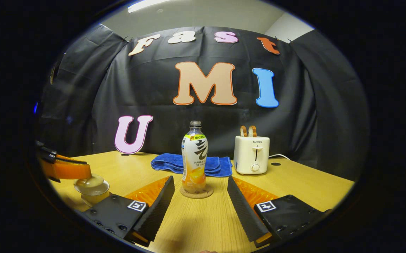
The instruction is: Open the teacup lid with one hand, grasp the water bottle and pour water into the teacup with the other hand; after pouring, place the water bottle on the coaster and then close the teacup lid.
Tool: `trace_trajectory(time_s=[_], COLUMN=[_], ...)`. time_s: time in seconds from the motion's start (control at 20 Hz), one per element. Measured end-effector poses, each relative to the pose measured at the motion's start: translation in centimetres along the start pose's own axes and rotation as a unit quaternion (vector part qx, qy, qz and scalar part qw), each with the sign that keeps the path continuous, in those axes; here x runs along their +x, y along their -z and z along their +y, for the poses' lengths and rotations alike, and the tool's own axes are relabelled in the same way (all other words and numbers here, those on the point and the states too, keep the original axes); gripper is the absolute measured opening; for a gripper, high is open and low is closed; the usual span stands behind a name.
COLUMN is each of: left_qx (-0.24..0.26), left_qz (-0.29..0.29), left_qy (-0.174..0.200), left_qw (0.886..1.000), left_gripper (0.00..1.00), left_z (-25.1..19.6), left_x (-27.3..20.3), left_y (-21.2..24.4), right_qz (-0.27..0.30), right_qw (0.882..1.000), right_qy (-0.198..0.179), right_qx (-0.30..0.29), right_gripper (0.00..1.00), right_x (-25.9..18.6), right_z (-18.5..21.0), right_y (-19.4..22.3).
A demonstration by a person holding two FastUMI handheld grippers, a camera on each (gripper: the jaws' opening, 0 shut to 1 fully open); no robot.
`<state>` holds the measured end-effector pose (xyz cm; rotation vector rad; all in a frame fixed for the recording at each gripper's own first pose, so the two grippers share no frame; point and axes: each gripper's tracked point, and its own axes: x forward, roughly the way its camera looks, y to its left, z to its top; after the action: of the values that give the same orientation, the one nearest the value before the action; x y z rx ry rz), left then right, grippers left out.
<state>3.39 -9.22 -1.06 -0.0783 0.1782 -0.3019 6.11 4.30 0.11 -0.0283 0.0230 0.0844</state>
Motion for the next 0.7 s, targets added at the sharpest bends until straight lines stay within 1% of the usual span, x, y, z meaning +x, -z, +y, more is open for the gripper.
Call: trace_trajectory(time_s=[0.05,0.1,0.35,0.55,0.6,0.65,0.7], left_qx=[0.001,0.001,0.004,0.015,0.017,0.018,0.020], left_qz=[0.003,0.006,0.014,0.010,0.007,0.003,0.004], left_qy=[-0.001,-0.002,-0.007,-0.012,-0.013,-0.013,-0.014], left_qw=[1.000,1.000,1.000,1.000,1.000,1.000,1.000], left_gripper=[0.23,0.23,0.23,0.23,0.24,0.24,0.25], left_z=[0.1,0.1,0.2,0.3,0.3,0.2,0.1], left_x=[0.1,0.1,0.4,0.5,0.4,0.4,0.4], left_y=[0.2,0.4,1.1,1.3,1.3,1.1,1.3], right_qz=[0.002,0.001,0.001,0.001,0.001,0.002,0.001], right_qw=[1.000,1.000,1.000,1.000,1.000,1.000,1.000], right_qy=[0.001,0.001,0.001,-0.001,-0.001,-0.001,-0.001], right_qx=[0.005,0.009,0.009,0.007,0.007,0.006,0.005], right_gripper=[0.94,0.97,0.97,0.97,0.94,0.94,0.96], right_x=[-0.1,0.0,-0.1,-0.2,-0.1,-0.2,-0.2], right_z=[-0.2,-0.2,-0.2,-0.1,-0.1,0.0,0.0], right_y=[0.1,0.1,0.1,0.1,0.1,0.1,0.1])
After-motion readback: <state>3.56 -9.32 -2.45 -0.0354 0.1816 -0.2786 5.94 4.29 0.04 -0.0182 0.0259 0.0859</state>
